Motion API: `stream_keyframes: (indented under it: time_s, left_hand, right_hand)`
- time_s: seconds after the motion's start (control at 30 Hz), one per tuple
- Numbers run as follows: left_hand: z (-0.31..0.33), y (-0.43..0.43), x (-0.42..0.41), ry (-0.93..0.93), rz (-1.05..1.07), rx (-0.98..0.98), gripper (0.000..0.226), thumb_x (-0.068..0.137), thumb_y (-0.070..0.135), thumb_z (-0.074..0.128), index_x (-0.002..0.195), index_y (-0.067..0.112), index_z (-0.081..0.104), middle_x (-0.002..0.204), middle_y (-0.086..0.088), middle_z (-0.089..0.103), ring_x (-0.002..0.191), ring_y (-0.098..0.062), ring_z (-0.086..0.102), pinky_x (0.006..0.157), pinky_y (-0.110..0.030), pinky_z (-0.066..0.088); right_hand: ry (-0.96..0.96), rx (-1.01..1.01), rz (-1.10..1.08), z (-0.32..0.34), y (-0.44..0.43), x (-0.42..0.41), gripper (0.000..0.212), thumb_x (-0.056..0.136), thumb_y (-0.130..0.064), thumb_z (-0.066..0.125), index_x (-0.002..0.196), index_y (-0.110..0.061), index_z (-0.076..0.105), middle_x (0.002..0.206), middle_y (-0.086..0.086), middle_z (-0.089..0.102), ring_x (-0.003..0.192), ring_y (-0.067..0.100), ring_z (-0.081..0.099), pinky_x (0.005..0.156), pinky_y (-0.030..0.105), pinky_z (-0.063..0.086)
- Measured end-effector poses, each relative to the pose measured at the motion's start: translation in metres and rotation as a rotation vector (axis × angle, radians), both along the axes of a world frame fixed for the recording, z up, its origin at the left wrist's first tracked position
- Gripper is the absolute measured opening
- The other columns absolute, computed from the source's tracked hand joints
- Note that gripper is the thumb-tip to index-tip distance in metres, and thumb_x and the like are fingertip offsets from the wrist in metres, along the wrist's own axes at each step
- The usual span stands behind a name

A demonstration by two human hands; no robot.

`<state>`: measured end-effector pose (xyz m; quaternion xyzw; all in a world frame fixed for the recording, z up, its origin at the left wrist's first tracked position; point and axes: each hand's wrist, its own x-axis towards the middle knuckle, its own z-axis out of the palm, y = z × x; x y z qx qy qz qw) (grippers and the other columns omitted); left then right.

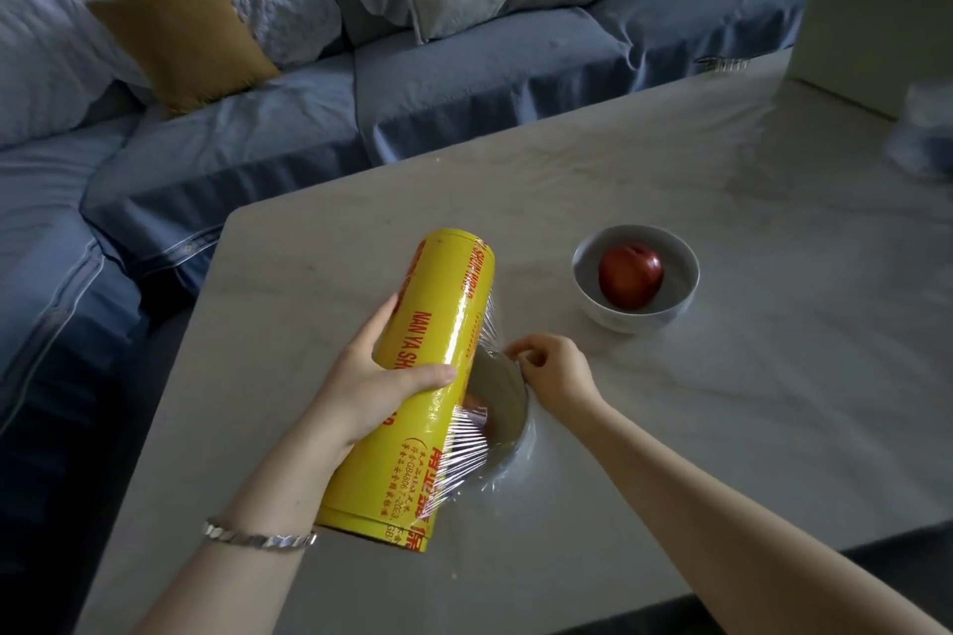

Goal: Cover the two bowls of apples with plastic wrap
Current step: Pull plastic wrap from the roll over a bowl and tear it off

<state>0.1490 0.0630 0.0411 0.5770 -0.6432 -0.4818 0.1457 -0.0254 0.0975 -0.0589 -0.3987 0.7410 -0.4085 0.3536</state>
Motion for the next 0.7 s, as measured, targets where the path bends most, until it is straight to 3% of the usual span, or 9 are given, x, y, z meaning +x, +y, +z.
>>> stream_keyframes:
  time_s: [0.1,0.2,0.27,0.37,0.43,0.6,0.7]
  left_hand:
    - [0.001,0.000,-0.001,0.000,0.002,0.016,0.095,0.070,0.031,0.078,0.140,0.048,0.017,0.117,0.008,0.049,0.095,-0.021,0.061,0.074,-0.040,0.055]
    - [0.000,0.000,-0.001,-0.007,-0.001,0.039,0.096,0.070,0.035,0.077,0.141,0.049,0.014,0.120,0.007,0.049,0.097,-0.023,0.061,0.078,-0.044,0.055]
    - [0.000,-0.001,-0.001,-0.009,-0.019,0.061,0.091,0.073,0.042,0.074,0.140,0.050,0.013,0.122,0.007,0.049,0.100,-0.024,0.061,0.081,-0.046,0.054]
    - [0.003,-0.003,-0.001,0.068,-0.025,0.137,0.084,0.069,0.049,0.064,0.138,0.052,0.017,0.122,0.006,0.055,0.098,-0.024,0.064,0.083,-0.049,0.055]
    - [0.006,-0.004,0.001,0.071,-0.033,0.154,0.085,0.068,0.045,0.066,0.138,0.053,0.019,0.120,0.006,0.056,0.097,-0.025,0.065,0.083,-0.049,0.055]
    - [0.010,-0.003,0.004,0.028,0.017,0.057,0.080,0.074,0.034,0.075,0.137,0.048,0.028,0.126,-0.002,0.055,0.096,-0.027,0.065,0.083,-0.049,0.055]
    - [0.010,0.001,0.010,-0.088,0.088,-0.086,0.086,0.067,0.034,0.079,0.137,0.046,0.031,0.124,0.004,0.051,0.100,-0.022,0.060,0.088,-0.042,0.052]
  right_hand:
    - [0.049,0.007,0.113,0.001,0.001,0.001,0.034,0.084,0.000,0.045,0.101,-0.013,0.072,0.096,0.005,0.071,0.089,0.018,0.061,0.071,0.022,0.041]
    - [-0.067,-0.012,0.137,0.000,0.009,0.003,0.030,0.085,-0.003,0.042,0.095,-0.003,0.070,0.098,0.017,0.071,0.091,0.029,0.063,0.084,0.035,0.049]
    - [-0.128,-0.032,0.150,-0.002,0.014,0.007,0.029,0.088,-0.018,0.043,0.089,0.003,0.064,0.084,0.020,0.067,0.080,0.032,0.060,0.080,0.041,0.049]
    - [-0.068,-0.006,0.149,0.000,0.018,0.012,0.031,0.093,-0.023,0.041,0.088,0.001,0.061,0.072,0.005,0.056,0.071,0.016,0.047,0.065,0.033,0.040]
    - [0.024,-0.008,0.138,0.003,0.020,0.015,0.030,0.096,-0.020,0.038,0.092,-0.002,0.062,0.078,0.007,0.061,0.074,0.018,0.048,0.064,0.030,0.036]
    - [0.152,0.029,0.126,0.012,0.021,0.022,0.030,0.095,-0.017,0.033,0.107,-0.010,0.060,0.100,0.012,0.065,0.092,0.030,0.060,0.080,0.035,0.048]
    - [0.171,0.040,0.138,0.014,0.020,0.023,0.025,0.090,-0.015,0.039,0.100,-0.008,0.060,0.096,0.013,0.066,0.086,0.030,0.059,0.074,0.033,0.047]
